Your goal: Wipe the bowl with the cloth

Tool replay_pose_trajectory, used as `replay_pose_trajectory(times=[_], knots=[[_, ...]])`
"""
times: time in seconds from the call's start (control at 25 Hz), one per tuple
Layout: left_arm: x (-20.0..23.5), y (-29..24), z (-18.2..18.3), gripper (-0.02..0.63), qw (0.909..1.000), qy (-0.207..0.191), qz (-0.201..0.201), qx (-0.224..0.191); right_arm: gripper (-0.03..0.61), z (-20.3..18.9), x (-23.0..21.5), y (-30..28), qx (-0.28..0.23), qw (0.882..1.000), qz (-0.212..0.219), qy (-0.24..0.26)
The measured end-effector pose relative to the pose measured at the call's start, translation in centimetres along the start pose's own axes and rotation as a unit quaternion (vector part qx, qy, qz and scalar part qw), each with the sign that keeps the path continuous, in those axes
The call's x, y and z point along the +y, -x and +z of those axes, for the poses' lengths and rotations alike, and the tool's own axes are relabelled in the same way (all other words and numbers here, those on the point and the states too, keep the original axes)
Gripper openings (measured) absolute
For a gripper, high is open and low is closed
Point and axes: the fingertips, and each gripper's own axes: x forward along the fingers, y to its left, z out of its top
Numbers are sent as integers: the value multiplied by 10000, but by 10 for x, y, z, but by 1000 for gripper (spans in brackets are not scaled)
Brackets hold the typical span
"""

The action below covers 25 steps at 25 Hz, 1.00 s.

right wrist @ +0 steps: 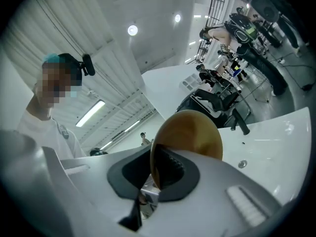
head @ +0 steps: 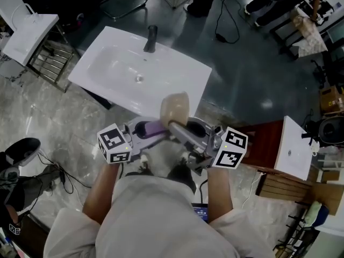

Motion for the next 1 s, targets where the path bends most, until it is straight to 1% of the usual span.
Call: replay_pose_trajectory(times=[0.24, 0.36, 0.48, 0.6, 0.72, 1.0], knots=[[6, -9, 0, 115, 10000, -23, -44, 10, 14, -6, -50, -4, 324, 9964, -761, 168], [5, -10, 0, 115, 9999, -103, -18, 49, 14, -17, -64, -4, 645, 9919, -1043, 329], [8, -9, 6, 115, 9998, -174, -24, 26, 14, -26, -79, -3, 1003, 9849, -1312, 522], [9, -9, 5, 115, 9991, -386, -10, 174, 14, -34, -87, 1, 1152, 9817, -1422, 521], [8, -6, 0, 117, 9984, -485, -12, 283, 14, -42, -90, 4, 1196, 9805, -1475, 499], [-5, 0, 3, 115, 9972, -683, -72, 295, 14, -50, -91, 13, 946, 9815, -1654, 188]])
